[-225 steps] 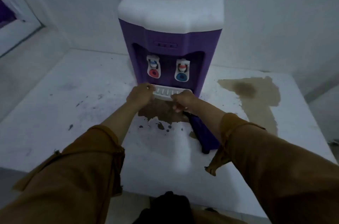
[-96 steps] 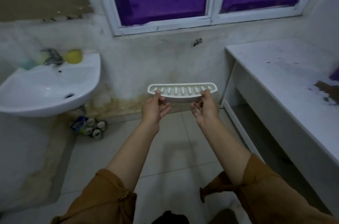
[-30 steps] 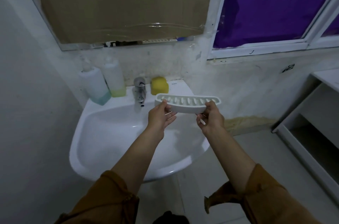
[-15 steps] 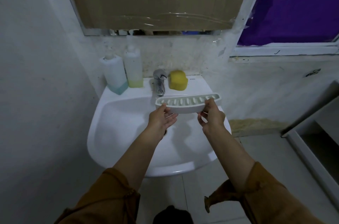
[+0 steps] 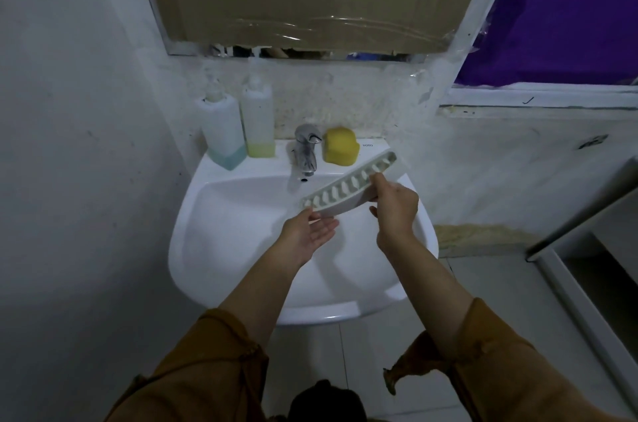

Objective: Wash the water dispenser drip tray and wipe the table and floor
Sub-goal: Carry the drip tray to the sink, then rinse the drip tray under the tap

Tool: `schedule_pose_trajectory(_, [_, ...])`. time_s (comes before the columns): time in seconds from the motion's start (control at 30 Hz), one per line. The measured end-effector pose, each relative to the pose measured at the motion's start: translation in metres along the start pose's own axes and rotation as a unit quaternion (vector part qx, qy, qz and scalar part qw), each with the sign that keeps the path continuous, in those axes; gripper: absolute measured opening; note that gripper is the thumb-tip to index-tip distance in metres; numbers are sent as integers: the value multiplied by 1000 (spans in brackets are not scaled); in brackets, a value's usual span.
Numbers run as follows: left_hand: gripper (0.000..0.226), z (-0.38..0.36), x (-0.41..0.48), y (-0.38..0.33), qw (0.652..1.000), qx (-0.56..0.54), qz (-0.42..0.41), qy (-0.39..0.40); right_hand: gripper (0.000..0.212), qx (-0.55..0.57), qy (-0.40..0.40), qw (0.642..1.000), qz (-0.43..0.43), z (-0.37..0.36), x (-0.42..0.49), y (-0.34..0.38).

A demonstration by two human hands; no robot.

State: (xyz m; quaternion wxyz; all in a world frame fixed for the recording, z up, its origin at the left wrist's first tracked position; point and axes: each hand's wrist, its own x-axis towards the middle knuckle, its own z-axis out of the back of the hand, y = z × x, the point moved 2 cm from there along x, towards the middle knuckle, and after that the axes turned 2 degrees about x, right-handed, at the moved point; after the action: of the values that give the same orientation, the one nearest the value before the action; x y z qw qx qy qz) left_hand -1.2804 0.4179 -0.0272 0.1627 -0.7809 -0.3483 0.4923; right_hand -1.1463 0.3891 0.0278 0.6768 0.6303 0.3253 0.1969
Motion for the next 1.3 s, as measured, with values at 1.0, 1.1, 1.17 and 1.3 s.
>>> schedule_pose_trajectory(1.0, [45, 51, -3, -31, 957, -216, -101, -163, 25, -108, 234, 950, -175, -35, -13, -32])
schedule_pose_trajectory(1.1, [54, 55, -3, -35, 941, -215, -147, -213, 23, -170, 263, 929, -196, -41, -6, -31])
schedule_pose_trajectory(1.17, [55, 56, -1, -39, 931, -219, -161, -242, 23, -162, 261, 935, -177, -49, 1, -25])
schedule_pose_trajectory(1.3, [54, 51, 6, -44, 920, -190, -182, -289, 35, -97, 254, 949, -157, -73, 24, -5])
